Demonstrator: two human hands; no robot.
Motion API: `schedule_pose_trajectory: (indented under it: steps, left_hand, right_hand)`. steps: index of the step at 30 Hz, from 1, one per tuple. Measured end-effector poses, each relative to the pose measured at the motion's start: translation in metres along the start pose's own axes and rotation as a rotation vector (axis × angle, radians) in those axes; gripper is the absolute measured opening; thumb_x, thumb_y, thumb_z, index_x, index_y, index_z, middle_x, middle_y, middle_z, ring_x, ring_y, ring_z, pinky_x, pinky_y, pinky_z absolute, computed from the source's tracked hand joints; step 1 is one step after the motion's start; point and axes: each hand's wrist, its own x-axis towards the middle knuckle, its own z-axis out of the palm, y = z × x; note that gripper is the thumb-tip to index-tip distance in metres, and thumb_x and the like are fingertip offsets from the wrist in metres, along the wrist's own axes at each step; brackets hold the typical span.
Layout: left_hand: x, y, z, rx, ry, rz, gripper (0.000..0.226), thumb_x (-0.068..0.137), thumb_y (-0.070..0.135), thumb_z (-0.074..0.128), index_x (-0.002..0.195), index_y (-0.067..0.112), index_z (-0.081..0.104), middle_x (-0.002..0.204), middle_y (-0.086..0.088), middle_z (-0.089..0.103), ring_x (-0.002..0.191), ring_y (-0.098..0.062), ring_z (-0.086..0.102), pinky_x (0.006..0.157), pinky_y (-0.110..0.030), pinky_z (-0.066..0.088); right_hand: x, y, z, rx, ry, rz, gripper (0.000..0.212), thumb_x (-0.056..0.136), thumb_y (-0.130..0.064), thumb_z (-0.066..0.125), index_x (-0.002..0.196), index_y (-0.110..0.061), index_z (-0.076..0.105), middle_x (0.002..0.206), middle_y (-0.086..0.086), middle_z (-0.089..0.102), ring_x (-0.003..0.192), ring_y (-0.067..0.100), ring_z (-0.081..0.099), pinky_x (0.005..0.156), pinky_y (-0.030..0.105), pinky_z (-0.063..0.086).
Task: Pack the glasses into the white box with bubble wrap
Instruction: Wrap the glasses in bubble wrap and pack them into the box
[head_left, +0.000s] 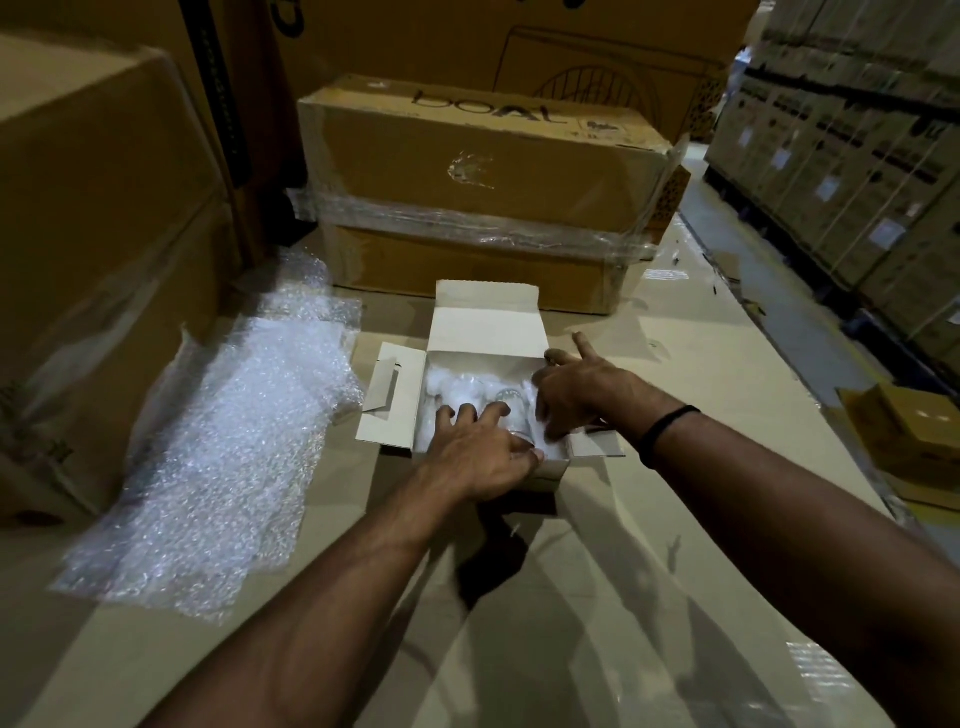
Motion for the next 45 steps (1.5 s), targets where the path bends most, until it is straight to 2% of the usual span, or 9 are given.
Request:
schedule_pose_trajectory:
  steps: [5, 10, 16, 20, 26, 33, 38, 41, 45]
  left_hand:
    - [0.001, 0.012, -0.001, -0.045, 0.001, -0.002, 0.054, 0.093, 0.067, 0.03, 0.135, 0.042, 0.053, 0.162, -0.002, 0.014, 0.146, -0.029, 0.011, 0.114, -0.056, -0.001]
    - [-0.012, 0.001, 0.008, -0.212, 0.412, 0.165, 0.049, 0.085, 0.049, 0.051, 0.131, 0.034, 0.056, 0.143, 0.008, 0.046, 0.128, -0.017, 0.036, 0.101, -0.036, 0.015]
    - [-0.004, 0.019, 0.002, -0.023, 0.117, 0.149, 0.026, 0.084, 0.035, 0.046, 0.096, 0.026, 0.068, 0.093, 0.001, 0.066, 0.096, -0.023, 0.054, 0.084, -0.039, 0.026]
    - [0.006, 0.023, -0.003, -0.119, -0.109, 0.014, 0.036, 0.077, 0.043, 0.043, 0.1, 0.027, 0.065, 0.106, -0.003, 0.066, 0.102, -0.025, 0.056, 0.092, -0.044, 0.03]
    - [-0.003, 0.019, -0.011, -0.31, 0.135, 0.082, 0.055, 0.073, 0.047, 0.044, 0.118, 0.03, 0.068, 0.122, 0.001, 0.067, 0.11, -0.023, 0.057, 0.095, -0.039, 0.038]
    - [0.008, 0.035, -0.011, -0.146, -0.135, -0.006, 0.033, 0.085, 0.043, 0.052, 0.106, 0.024, 0.069, 0.109, -0.007, 0.064, 0.09, -0.024, 0.054, 0.075, -0.035, 0.037]
    - [-0.006, 0.019, -0.001, -0.272, 0.087, 0.079, 0.035, 0.081, 0.031, 0.057, 0.115, 0.029, 0.066, 0.112, 0.001, 0.066, 0.101, -0.021, 0.06, 0.076, -0.032, 0.046]
    - [-0.015, 0.013, 0.002, -0.214, 0.288, 0.175, 0.036, 0.083, 0.028, 0.056, 0.118, 0.023, 0.065, 0.109, 0.001, 0.068, 0.098, -0.02, 0.057, 0.075, -0.031, 0.042]
    - [-0.006, 0.023, -0.005, -0.126, 0.025, 0.018, 0.021, 0.082, 0.037, 0.055, 0.095, 0.025, 0.064, 0.087, 0.001, 0.062, 0.086, -0.022, 0.055, 0.083, -0.037, 0.038]
  right_hand:
    - [-0.002, -0.003, -0.001, 0.013, 0.056, -0.009, 0.048, 0.084, -0.053, 0.063, 0.129, -0.039, 0.058, 0.154, -0.004, 0.034, 0.148, 0.028, 0.008, 0.11, 0.066, -0.007]
    - [-0.02, 0.021, -0.001, 0.096, 0.371, -0.076, 0.028, 0.088, -0.033, 0.062, 0.116, -0.04, 0.064, 0.144, -0.007, 0.048, 0.138, 0.022, 0.031, 0.111, 0.048, 0.022]
    - [-0.012, 0.007, 0.009, -0.026, 0.131, -0.072, 0.037, 0.09, -0.037, 0.05, 0.123, -0.03, 0.063, 0.147, -0.006, 0.045, 0.144, 0.025, 0.021, 0.115, 0.06, 0.004]
    - [-0.014, 0.01, 0.01, -0.073, 0.022, -0.087, 0.04, 0.092, -0.028, 0.047, 0.131, -0.026, 0.056, 0.154, -0.005, 0.035, 0.147, 0.029, 0.011, 0.113, 0.065, 0.0]
    - [-0.008, 0.022, 0.007, -0.042, 0.431, -0.02, 0.032, 0.086, -0.033, 0.043, 0.107, -0.027, 0.067, 0.114, -0.006, 0.067, 0.113, 0.02, 0.048, 0.092, 0.041, 0.036]
    - [0.009, -0.004, 0.005, -0.175, 0.202, 0.043, 0.025, 0.082, -0.033, 0.06, 0.105, -0.027, 0.068, 0.121, -0.007, 0.062, 0.116, 0.024, 0.039, 0.086, 0.039, 0.027]
    - [-0.002, 0.013, 0.001, -0.064, 0.308, -0.031, 0.033, 0.09, -0.05, 0.049, 0.118, -0.039, 0.062, 0.135, -0.01, 0.054, 0.125, 0.024, 0.037, 0.098, 0.043, 0.031]
    - [-0.01, 0.014, 0.006, -0.062, 0.202, -0.034, 0.046, 0.084, -0.069, 0.046, 0.123, -0.047, 0.058, 0.145, -0.01, 0.045, 0.139, 0.023, 0.026, 0.111, 0.054, 0.014]
    - [-0.008, 0.004, 0.01, -0.027, 0.039, -0.011, 0.048, 0.083, -0.064, 0.052, 0.129, -0.048, 0.054, 0.149, -0.01, 0.039, 0.147, 0.026, 0.011, 0.111, 0.065, -0.006]
